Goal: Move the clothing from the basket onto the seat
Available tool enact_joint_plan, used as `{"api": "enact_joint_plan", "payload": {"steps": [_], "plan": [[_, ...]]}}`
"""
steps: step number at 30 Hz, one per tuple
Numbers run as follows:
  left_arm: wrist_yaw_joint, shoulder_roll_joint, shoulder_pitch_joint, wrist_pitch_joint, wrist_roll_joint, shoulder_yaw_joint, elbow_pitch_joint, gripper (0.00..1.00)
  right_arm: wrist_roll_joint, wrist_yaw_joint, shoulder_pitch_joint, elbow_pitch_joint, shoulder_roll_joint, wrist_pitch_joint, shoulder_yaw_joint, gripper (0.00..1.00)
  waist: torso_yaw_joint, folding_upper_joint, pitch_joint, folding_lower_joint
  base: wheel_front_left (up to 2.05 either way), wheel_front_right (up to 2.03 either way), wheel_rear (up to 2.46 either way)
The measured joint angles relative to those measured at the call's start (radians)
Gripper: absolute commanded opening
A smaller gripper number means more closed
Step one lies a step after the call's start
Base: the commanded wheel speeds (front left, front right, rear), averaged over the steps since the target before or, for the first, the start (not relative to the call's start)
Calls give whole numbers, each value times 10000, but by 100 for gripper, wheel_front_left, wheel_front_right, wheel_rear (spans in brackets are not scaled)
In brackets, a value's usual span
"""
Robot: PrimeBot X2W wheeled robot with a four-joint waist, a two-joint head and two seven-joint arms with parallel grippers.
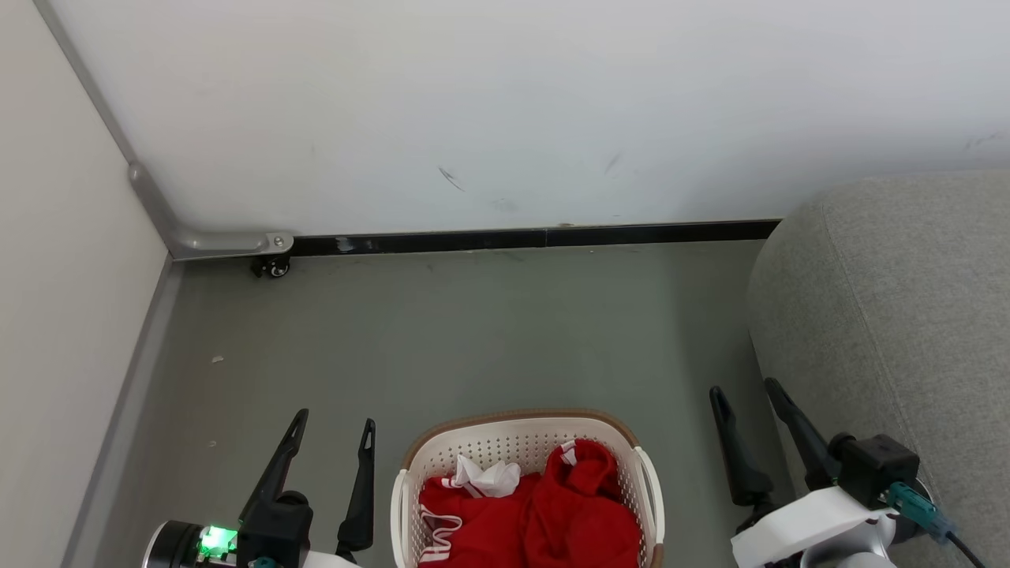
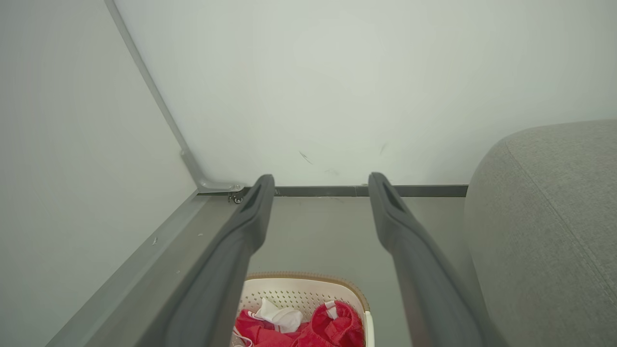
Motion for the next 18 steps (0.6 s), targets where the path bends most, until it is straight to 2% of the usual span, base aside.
{"api": "enact_joint_plan", "payload": {"steps": [8, 18], "plan": [[-23, 42, -20, 0, 4, -56, 52, 100, 0, 0, -25, -190, 0, -121, -134, 100, -51, 0, 132, 0, 0, 0, 0], [-355, 173, -360, 0, 42, -303, 431, 100, -63, 0, 39, -410, 2, -244, -520, 100, -188, 0, 399, 0, 0, 0, 0]]}}
